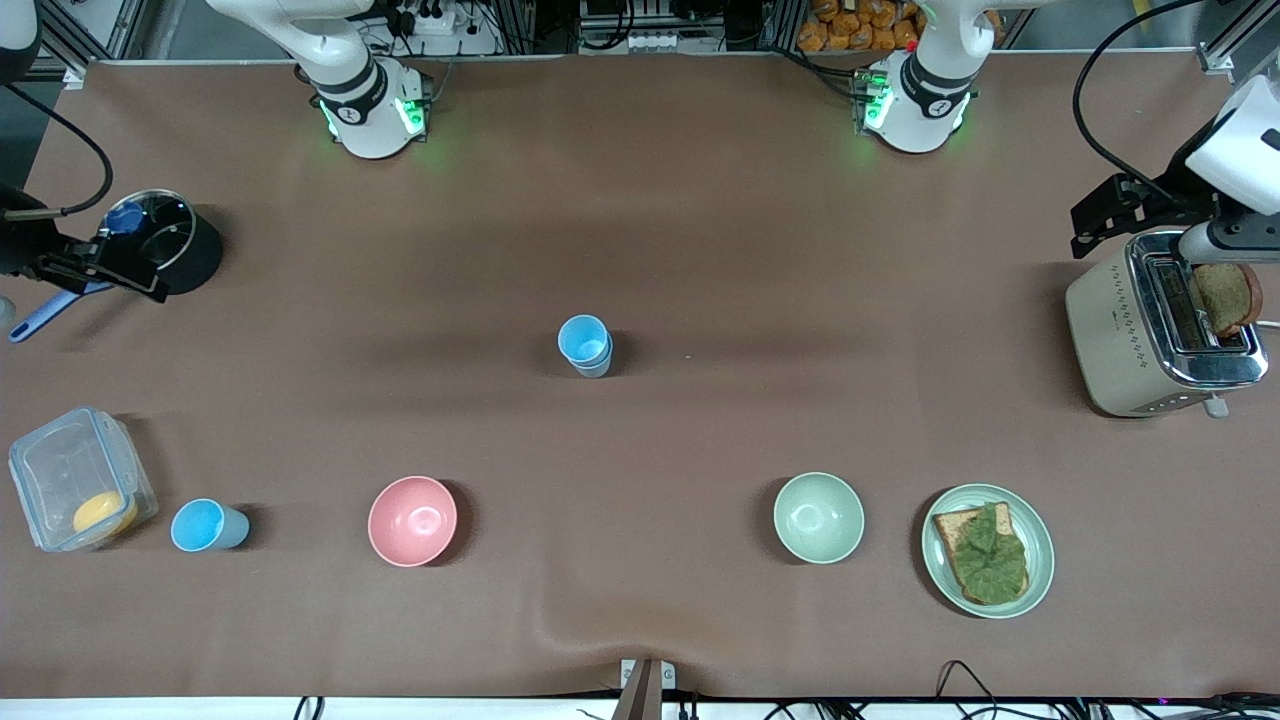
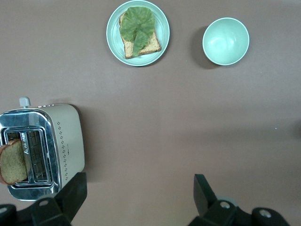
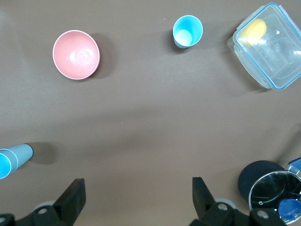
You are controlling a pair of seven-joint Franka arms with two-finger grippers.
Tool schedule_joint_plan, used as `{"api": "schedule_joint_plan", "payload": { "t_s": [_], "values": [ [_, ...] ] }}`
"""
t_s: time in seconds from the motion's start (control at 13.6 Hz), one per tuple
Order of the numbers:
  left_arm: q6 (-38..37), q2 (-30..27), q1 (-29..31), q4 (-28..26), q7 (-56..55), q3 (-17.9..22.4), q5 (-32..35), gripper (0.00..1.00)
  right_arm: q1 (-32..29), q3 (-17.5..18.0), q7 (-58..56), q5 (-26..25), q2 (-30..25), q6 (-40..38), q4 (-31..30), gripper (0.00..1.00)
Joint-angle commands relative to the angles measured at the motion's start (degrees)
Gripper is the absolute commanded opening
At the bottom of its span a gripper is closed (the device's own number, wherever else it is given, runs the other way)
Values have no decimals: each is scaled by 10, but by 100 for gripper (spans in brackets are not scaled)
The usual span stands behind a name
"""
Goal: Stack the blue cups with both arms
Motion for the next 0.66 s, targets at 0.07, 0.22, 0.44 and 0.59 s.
{"api": "schedule_joint_plan", "payload": {
  "t_s": [0.07, 0.22, 0.44, 0.59],
  "values": [
    [-3, -12, 7, -4, 18, -1, -12, 100, 1, 2, 4, -6, 1, -5, 4, 100],
    [-4, -11, 7, -3, 18, -1, -12, 100, 3, 2, 5, -6, 1, -5, 4, 100],
    [-12, -11, 7, -4, 16, -1, -10, 100, 3, 2, 5, -6, 1, -5, 4, 100],
    [-15, -10, 9, -4, 16, -1, -13, 100, 3, 2, 4, -6, 1, -5, 4, 100]
  ]
}}
